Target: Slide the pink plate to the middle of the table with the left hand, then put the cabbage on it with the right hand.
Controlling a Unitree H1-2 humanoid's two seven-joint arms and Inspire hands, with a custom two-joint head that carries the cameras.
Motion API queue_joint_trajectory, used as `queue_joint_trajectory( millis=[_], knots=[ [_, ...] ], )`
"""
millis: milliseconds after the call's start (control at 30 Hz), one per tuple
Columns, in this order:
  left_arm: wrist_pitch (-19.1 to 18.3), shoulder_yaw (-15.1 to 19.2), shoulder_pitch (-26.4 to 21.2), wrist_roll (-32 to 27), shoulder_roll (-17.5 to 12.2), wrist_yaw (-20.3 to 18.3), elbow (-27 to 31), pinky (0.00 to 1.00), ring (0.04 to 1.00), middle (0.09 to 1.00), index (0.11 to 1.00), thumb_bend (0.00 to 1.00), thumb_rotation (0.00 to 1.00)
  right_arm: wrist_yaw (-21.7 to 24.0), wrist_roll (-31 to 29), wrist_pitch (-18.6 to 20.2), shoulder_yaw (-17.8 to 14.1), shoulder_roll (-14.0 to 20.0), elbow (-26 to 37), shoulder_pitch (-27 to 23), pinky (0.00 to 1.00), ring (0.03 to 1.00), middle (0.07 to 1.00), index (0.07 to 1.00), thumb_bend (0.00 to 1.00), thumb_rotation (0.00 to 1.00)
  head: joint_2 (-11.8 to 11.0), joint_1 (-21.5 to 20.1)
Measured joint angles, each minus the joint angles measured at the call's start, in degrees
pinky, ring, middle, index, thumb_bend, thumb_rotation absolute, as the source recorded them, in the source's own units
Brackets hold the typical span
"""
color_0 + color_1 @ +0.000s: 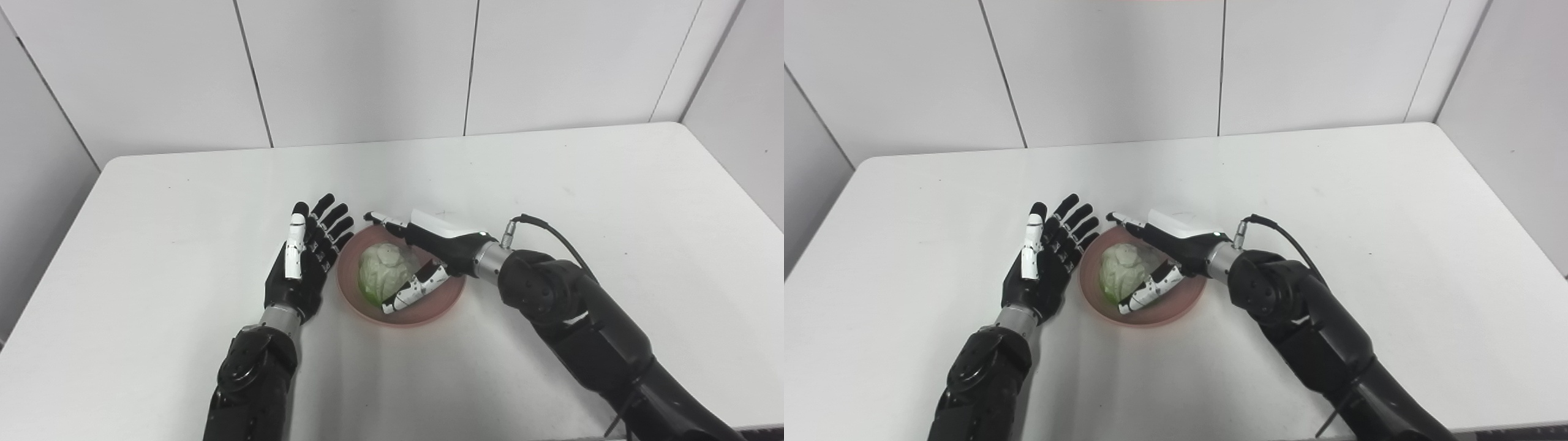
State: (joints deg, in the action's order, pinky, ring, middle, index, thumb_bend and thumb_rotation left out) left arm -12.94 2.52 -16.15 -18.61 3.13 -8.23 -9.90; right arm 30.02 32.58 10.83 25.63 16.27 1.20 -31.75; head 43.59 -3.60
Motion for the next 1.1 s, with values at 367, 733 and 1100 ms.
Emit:
queue_joint_trajectory(
  millis=[367, 733, 1100],
  knots=[
    [0.5, 0.3, 0.3, 0.0, 0.0, 0.0, 0.5, 0.95, 0.942, 0.933, 0.94, 0.56, 1.0, -2.1, -5.4, 0.0, -7.6, -0.6, 6.9, 0.3, 0.83, 0.997, 1.0, 1.0, 1.0, 0.58, -1.2, 1.1],
    [7.8, -0.6, 7.6, 11.0, -2.5, 3.7, 7.1, 0.98, 0.988, 0.994, 0.998, 0.66, 1.0, -19.2, -15.1, -1.2, -22.5, -8.1, 9.5, 12.7, 1.0, 1.0, 1.0, 1.0, 0.89, 1.0, -1.7, 2.6],
    [16.8, -2.1, 12.8, 17.5, -2.9, 5.6, 9.6, 1.0, 1.0, 1.0, 1.0, 0.63, 1.0, -24.1, -24.5, -1.8, -24.1, -14.3, 5.6, 26.6, 1.0, 1.0, 1.0, 1.0, 0.75, 1.0, -2.1, 3.4]
  ],
)
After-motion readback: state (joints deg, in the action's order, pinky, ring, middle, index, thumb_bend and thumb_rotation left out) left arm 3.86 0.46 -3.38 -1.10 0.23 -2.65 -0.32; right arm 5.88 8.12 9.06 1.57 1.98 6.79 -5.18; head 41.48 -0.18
